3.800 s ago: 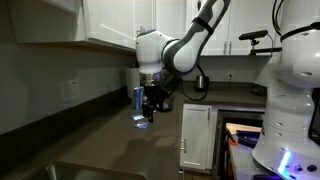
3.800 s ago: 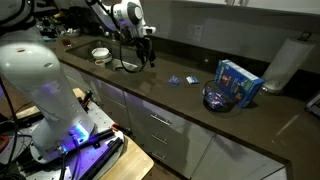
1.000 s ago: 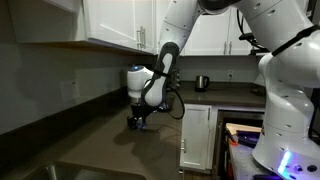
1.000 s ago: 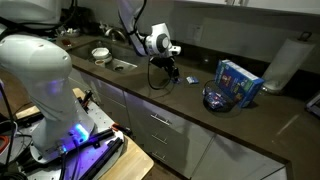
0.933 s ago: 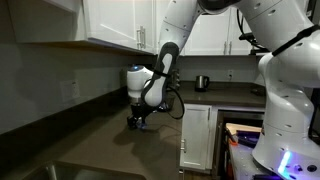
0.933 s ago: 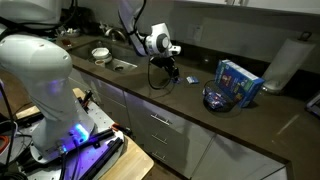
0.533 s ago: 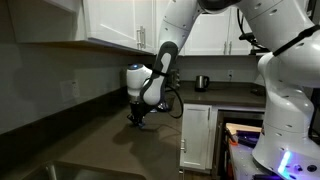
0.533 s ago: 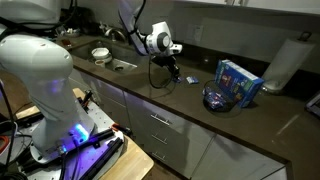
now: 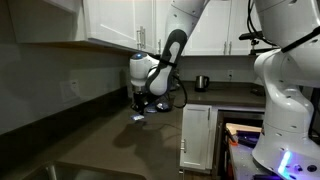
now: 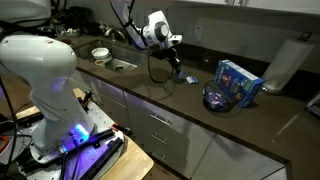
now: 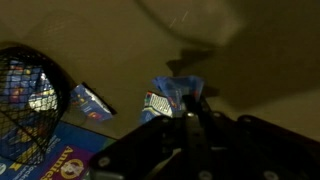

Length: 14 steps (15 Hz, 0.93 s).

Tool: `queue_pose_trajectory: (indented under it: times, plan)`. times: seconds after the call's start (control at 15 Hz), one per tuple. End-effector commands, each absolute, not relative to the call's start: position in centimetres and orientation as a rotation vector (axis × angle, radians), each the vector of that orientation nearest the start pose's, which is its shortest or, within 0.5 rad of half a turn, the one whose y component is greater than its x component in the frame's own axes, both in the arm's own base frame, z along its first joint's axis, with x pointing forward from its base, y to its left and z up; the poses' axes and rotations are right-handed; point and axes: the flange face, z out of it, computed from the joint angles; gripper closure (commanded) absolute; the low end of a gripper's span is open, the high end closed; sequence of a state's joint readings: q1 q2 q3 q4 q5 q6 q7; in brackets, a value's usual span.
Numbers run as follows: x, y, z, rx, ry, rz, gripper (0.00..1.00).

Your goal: Pick the sachet and put it in the basket

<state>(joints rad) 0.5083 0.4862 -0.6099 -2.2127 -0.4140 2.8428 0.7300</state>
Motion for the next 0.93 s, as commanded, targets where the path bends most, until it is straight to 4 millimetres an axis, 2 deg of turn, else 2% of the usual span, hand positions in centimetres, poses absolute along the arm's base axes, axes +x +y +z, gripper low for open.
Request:
queue_pose_trajectory:
  times: [0.0, 0.33, 0.6, 0.67, 0.73, 0.87]
  plan:
    - [55.2, -4.8, 24.5, -3.400, 0.667, -0.576, 0.94]
    - [55.2, -8.9, 27.4, -3.388, 0.851, -0.594, 0.94]
    - [55.3, -12.5, 28.7, -3.331, 1.017, -0.582, 0.94]
    - [55.3, -12.7, 28.7, -3.324, 1.027, -0.574, 0.68]
    - [55.3, -12.8, 28.4, -3.320, 1.033, -0.561, 0.68]
    - [55.0, -12.4, 27.3, -3.314, 1.019, -0.522, 0.56]
